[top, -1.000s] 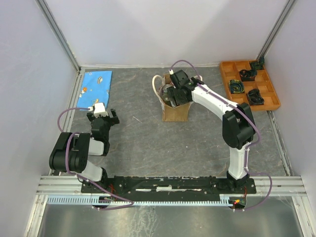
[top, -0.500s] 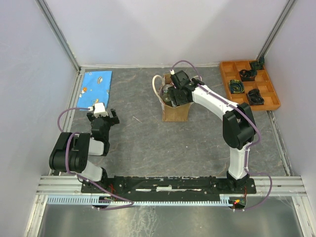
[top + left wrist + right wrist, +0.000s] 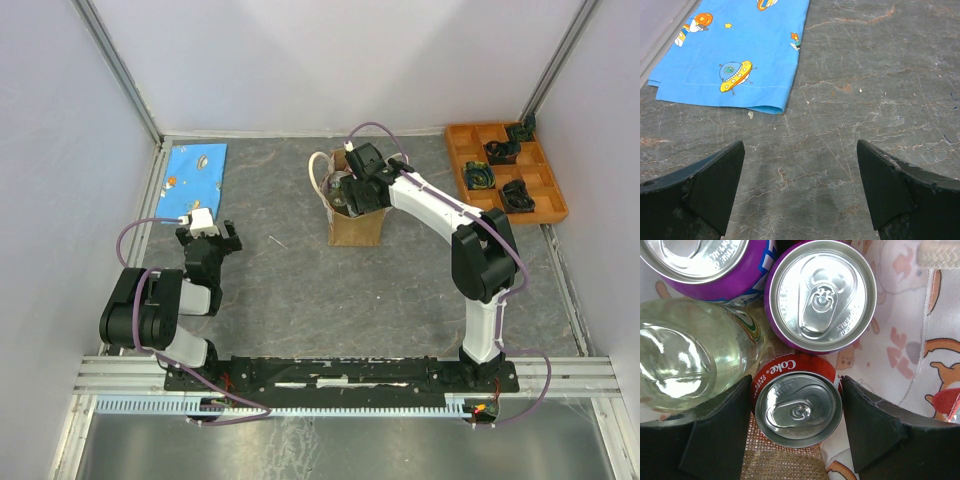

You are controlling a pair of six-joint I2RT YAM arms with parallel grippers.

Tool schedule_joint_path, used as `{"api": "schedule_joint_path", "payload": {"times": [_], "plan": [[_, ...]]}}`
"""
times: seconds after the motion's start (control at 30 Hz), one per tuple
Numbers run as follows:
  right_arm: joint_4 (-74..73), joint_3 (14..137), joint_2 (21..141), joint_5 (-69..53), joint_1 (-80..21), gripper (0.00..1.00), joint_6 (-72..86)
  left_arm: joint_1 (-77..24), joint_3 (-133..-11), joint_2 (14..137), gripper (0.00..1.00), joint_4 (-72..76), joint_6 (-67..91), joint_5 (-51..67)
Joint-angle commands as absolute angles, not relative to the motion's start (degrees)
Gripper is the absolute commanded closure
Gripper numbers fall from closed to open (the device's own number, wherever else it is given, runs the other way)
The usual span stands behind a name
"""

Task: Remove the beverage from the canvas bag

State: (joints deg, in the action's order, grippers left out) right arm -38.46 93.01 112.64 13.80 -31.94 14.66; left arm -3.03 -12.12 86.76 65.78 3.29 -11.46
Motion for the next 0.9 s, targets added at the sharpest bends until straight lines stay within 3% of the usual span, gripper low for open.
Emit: {"api": "schedule_joint_path", "payload": {"times": [0.0, 0.87], "plan": [[-41.01, 95.53, 109.78, 19.41, -31.35, 1.0, 11.59, -3.17, -13.18, 87.1, 0.01, 68.12, 0.88, -11.63], [-39.09, 108.12, 97.72, 22.84, -31.34, 1.0, 9.19, -3.16, -13.18, 87.17, 0.01, 68.19, 0.88, -11.69]]}}
